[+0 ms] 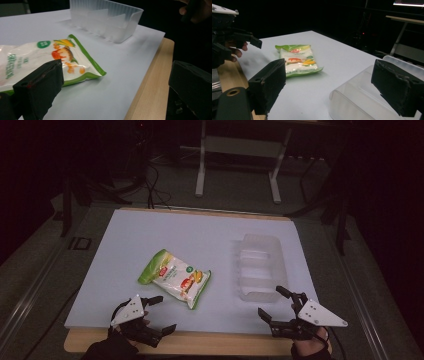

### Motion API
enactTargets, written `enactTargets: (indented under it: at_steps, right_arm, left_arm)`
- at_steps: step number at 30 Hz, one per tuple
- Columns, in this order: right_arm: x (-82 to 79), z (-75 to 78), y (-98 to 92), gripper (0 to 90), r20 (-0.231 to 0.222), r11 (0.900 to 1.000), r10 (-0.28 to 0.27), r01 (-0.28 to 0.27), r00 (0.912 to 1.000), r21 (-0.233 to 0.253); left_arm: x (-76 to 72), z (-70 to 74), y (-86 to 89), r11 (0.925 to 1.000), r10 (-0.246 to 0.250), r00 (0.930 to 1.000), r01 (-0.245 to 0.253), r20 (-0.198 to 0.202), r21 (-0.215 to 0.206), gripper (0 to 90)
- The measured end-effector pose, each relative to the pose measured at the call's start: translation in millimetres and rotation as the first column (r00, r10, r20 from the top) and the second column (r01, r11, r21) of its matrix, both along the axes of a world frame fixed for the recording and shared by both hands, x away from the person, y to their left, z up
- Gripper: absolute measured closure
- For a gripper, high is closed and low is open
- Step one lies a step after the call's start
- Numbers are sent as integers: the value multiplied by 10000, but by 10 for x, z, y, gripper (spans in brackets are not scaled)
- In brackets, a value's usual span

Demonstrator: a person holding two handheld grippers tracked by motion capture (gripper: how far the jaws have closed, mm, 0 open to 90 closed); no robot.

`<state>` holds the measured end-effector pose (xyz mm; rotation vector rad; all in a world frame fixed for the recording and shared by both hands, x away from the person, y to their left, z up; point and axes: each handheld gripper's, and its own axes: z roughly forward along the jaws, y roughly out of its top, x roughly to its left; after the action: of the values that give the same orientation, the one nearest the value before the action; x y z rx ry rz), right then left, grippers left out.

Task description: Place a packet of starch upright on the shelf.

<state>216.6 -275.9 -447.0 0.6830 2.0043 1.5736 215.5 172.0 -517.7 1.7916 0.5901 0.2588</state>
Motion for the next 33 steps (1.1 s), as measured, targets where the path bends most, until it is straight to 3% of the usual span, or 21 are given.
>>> enactTargets:
  at_steps: [4,8,16,19,24,28,33]
  right_arm:
    - [-9,1,19,120,28,9997,185,-185,9998,156]
    - [-27,-10,71,120,185,9993,257,-252,9995,-279]
    - [-47,2,97,120,240,9984,503,-496,9984,-279]
    - [-49,3,108,120,253,9979,572,-563,9980,-332]
    - [-56,15,113,119,217,9977,635,-629,9977,-265]
    - [-68,32,127,117,204,9972,728,-724,9971,-205]
    - [-71,43,128,117,200,9976,686,-684,9974,-115]
  left_arm:
    - [-11,11,-30,9991,-333,9994,330,-132,-250,4]
    - [-36,45,-71,9975,-570,9983,566,-89,-423,4]
    - [-98,221,-101,9924,-374,9989,405,283,-1162,4]
    - [-86,304,-102,9922,-246,9990,289,365,-1217,4]
    - [3,457,-28,9966,152,9998,-143,107,-813,4]
    - [87,546,87,9980,414,9987,-399,299,-488,4]
    - [260,617,239,9947,948,9949,-933,346,-436,4]
